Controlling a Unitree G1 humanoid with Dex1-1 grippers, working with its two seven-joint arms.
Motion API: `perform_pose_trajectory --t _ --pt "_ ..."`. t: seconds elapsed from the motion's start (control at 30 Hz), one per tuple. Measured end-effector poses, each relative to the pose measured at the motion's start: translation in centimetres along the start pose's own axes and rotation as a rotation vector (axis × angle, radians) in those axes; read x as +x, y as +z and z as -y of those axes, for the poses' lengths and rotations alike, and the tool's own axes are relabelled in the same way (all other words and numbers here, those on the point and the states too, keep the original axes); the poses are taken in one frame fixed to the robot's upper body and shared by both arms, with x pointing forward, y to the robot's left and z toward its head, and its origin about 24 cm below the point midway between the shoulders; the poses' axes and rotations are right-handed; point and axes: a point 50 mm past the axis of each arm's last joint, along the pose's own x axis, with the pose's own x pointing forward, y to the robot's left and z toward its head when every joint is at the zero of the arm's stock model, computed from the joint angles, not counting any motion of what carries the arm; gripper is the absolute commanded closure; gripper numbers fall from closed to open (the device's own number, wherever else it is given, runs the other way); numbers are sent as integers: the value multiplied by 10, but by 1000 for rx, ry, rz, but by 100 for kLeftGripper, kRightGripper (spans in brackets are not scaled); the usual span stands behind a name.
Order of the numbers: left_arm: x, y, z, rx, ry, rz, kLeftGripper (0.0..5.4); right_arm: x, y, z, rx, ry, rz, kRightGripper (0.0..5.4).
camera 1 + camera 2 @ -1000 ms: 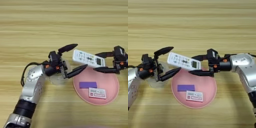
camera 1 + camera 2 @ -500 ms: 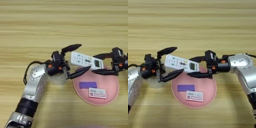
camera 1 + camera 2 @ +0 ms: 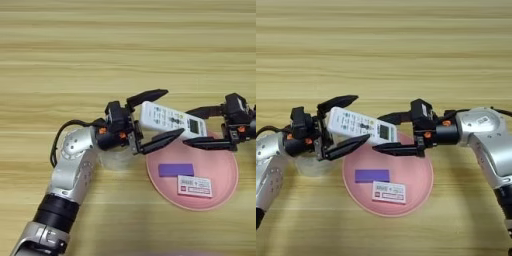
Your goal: Move the objects on the table
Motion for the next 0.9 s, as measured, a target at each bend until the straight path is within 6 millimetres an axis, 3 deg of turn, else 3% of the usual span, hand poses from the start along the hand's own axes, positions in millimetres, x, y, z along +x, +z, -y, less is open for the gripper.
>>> perform_pose_trajectory --t 0.23,0.9 --pt "0 0 0 0 -1 3 185 -3 2 1 2 2 17 251" --pt "2 1 0 1 -19 14 199 -5 3 1 -2 13 19 251"
